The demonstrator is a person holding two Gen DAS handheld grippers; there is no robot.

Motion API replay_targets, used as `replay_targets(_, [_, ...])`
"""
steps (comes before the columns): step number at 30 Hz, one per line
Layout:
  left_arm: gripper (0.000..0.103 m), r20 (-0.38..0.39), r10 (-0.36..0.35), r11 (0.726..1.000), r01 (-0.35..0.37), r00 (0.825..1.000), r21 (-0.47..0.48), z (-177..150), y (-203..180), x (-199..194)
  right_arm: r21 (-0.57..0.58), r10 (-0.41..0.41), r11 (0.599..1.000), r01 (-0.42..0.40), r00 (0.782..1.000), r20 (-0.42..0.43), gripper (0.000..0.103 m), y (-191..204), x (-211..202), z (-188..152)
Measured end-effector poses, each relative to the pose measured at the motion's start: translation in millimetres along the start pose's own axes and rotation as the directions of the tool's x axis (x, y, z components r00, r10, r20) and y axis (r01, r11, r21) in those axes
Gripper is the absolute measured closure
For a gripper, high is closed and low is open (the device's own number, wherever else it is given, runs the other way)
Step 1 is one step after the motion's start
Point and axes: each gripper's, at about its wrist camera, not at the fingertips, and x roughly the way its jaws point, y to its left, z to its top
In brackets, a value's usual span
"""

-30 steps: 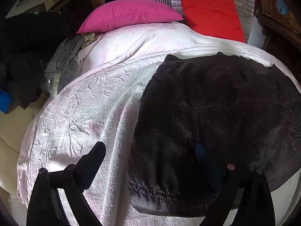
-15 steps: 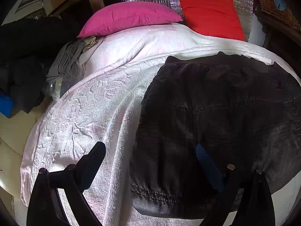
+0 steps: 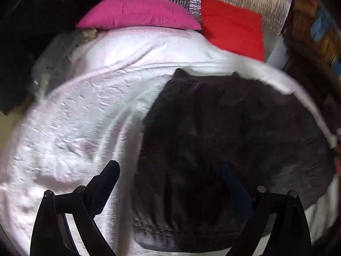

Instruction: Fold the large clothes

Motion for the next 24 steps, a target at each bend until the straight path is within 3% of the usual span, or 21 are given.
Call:
replay_targets(2, [0.007, 0.000, -0.064, 0.997, 0.064, 0.998, -0.050, 4, 10, 0, 0.038, 0.016, 0.999, -0.016, 1.000, 0.002, 0.034, -9, 0, 2])
replay_targets(8, [0.007, -0.026, -0.090, 0.992, 0.087, 0.996, -0.092, 10, 19, 13, 0.053, -0.004, 0.999, 0.004, 1.000, -0.016, 0.034, -18, 7, 4])
replay_targets(12, [0.007, -0.004, 0.028, 0.999, -0.028, 1.000, -0.022, 10, 4, 14, 0.069, -0.020, 0.997, 0.022, 0.999, -0.033, 0.034, -25, 14, 6])
replay_targets(15, [0.007, 0.019, 0.141, 0.987, -0.142, 0.990, 0.070, 5, -15, 17, 0.070, -0.024, 0.997, 0.027, 0.999, -0.036, 0.034, -25, 17, 6])
replay_targets(24, [0.007, 0.038, 0.191, 0.972, -0.194, 0.981, 0.135, 5, -27, 25, 0.075, -0.040, 0.996, 0.044, 0.997, -0.060, 0.034, -28, 27, 7])
